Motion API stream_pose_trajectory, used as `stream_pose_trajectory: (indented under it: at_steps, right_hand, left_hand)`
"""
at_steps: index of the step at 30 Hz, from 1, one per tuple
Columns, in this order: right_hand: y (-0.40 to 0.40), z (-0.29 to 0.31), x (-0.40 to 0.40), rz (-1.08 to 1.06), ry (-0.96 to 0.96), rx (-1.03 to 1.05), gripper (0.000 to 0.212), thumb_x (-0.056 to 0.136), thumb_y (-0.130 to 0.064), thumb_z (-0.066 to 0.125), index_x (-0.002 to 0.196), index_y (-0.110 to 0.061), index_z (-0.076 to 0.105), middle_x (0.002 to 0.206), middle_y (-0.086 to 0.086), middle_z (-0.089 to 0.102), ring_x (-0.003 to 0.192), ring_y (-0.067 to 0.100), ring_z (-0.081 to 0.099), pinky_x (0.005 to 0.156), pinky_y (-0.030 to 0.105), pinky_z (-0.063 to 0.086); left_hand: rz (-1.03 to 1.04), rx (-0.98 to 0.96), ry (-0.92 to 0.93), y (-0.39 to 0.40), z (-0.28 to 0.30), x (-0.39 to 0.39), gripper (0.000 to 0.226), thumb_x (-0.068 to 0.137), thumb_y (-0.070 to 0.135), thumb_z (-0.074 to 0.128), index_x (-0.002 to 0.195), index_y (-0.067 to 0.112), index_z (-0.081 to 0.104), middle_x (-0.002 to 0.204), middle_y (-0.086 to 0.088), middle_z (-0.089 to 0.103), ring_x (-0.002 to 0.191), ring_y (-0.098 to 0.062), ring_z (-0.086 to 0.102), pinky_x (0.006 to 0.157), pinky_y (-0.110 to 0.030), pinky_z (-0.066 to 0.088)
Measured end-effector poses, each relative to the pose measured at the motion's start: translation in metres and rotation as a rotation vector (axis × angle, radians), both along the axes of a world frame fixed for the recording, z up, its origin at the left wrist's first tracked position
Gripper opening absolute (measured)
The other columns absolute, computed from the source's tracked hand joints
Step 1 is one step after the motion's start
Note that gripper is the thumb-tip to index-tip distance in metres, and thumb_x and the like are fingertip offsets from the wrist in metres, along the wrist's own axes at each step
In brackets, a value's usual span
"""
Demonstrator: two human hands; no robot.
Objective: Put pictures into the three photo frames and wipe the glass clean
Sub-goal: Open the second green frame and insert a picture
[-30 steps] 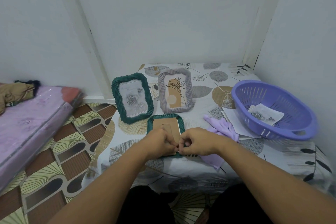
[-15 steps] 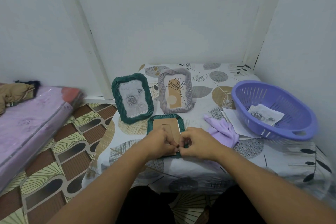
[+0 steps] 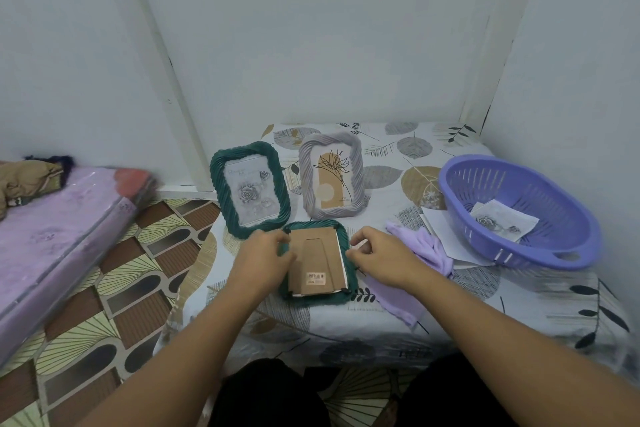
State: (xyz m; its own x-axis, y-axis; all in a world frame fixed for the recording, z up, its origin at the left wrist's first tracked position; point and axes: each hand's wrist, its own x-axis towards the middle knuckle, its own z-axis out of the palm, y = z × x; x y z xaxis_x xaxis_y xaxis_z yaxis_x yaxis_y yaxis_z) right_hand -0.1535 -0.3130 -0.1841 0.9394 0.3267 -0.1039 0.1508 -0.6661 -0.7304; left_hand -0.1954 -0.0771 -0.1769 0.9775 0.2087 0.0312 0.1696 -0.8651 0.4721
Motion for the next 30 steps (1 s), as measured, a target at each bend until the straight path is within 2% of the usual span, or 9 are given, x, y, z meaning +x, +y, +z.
stream_pose_trajectory:
  at_steps: [3, 7, 10, 12, 15, 19, 22, 26, 30]
  right_hand:
    - [0.009, 0.004, 0.000, -0.044, 0.017, -0.075, 0.031, 0.095, -0.039, 0.059, 0.123, -0.025, 0.057, 0.092, -0.006, 0.073, 0.089, 0.012, 0.065, 0.082, 0.034, 0.052]
    - [0.017, 0.010, 0.003, -0.122, 0.135, -0.076, 0.050, 0.093, -0.044, 0.060, 0.136, -0.023, 0.047, 0.108, -0.001, 0.063, 0.103, 0.018, 0.060, 0.078, 0.031, 0.043]
    - [0.021, 0.008, 0.007, -0.178, 0.248, 0.015, 0.058, 0.091, -0.044, 0.060, 0.141, -0.020, 0.042, 0.117, 0.000, 0.059, 0.106, 0.019, 0.062, 0.088, 0.034, 0.050]
    - [0.023, 0.007, 0.009, -0.198, 0.277, 0.040, 0.054, 0.090, -0.043, 0.058, 0.137, -0.018, 0.043, 0.117, 0.001, 0.060, 0.104, 0.021, 0.064, 0.092, 0.037, 0.052]
    - [0.027, 0.010, 0.011, -0.206, 0.310, 0.097, 0.037, 0.091, -0.037, 0.056, 0.121, -0.017, 0.046, 0.110, 0.002, 0.060, 0.098, 0.020, 0.063, 0.084, 0.035, 0.052]
    - [0.029, 0.019, 0.016, -0.250, 0.336, 0.221, 0.014, 0.094, -0.019, 0.054, 0.097, -0.006, 0.059, 0.077, 0.004, 0.052, 0.065, 0.016, 0.046, 0.056, 0.028, 0.037]
    - [0.029, 0.026, 0.017, -0.282, 0.351, 0.353, 0.011, 0.091, -0.008, 0.053, 0.089, -0.015, 0.061, 0.072, 0.008, 0.046, 0.061, 0.017, 0.035, 0.053, 0.029, 0.023]
    - [0.035, 0.034, 0.006, -0.303, 0.393, 0.655, 0.015, 0.095, -0.016, 0.061, 0.091, -0.010, 0.074, 0.075, 0.006, 0.071, 0.068, 0.021, 0.060, 0.063, 0.029, 0.044]
    - [0.046, 0.045, -0.007, -0.229, 0.369, 0.803, 0.019, 0.101, -0.022, 0.058, 0.100, -0.013, 0.074, 0.083, 0.003, 0.075, 0.074, 0.019, 0.067, 0.069, 0.032, 0.051]
  left_hand:
    - [0.069, 0.069, 0.093, 0.006, -0.002, -0.001, 0.050, 0.090, 0.043, 0.070, 0.130, 0.014, 0.061, 0.123, -0.009, 0.066, 0.111, -0.025, 0.062, 0.093, -0.037, 0.053]
    - [0.112, 0.006, 0.155, 0.006, -0.011, 0.000, 0.035, 0.089, 0.043, 0.069, 0.112, 0.017, 0.069, 0.105, -0.003, 0.071, 0.092, -0.020, 0.064, 0.075, -0.030, 0.050]
    - [0.124, -0.033, 0.143, 0.005, -0.012, 0.000, 0.022, 0.090, 0.035, 0.070, 0.103, 0.017, 0.072, 0.095, -0.001, 0.070, 0.083, -0.017, 0.062, 0.063, -0.027, 0.043]
    - [0.134, -0.071, 0.131, 0.005, -0.011, 0.000, 0.019, 0.090, 0.030, 0.071, 0.103, 0.017, 0.073, 0.093, -0.001, 0.070, 0.083, -0.016, 0.063, 0.061, -0.026, 0.044]
    - [0.181, -0.181, 0.119, 0.010, -0.013, -0.001, 0.025, 0.090, 0.024, 0.071, 0.114, 0.017, 0.072, 0.104, -0.003, 0.073, 0.093, -0.020, 0.067, 0.081, -0.031, 0.056]
    - [0.200, -0.384, 0.118, 0.014, -0.012, -0.001, 0.028, 0.090, 0.022, 0.074, 0.116, 0.017, 0.072, 0.104, -0.003, 0.073, 0.092, -0.017, 0.069, 0.089, -0.038, 0.058]
    - [0.145, -0.364, 0.132, 0.013, -0.005, -0.003, 0.019, 0.092, 0.026, 0.073, 0.109, 0.019, 0.074, 0.105, -0.003, 0.074, 0.091, -0.015, 0.068, 0.086, -0.036, 0.057]
    - [0.098, -0.293, -0.029, 0.002, 0.023, -0.007, 0.037, 0.096, 0.047, 0.063, 0.123, 0.021, 0.068, 0.109, 0.004, 0.071, 0.094, -0.010, 0.064, 0.079, -0.031, 0.050]
    - [0.014, -0.358, -0.060, -0.023, 0.060, -0.008, 0.049, 0.097, 0.060, 0.051, 0.102, 0.017, 0.074, 0.089, 0.001, 0.073, 0.084, -0.016, 0.068, 0.075, -0.034, 0.053]
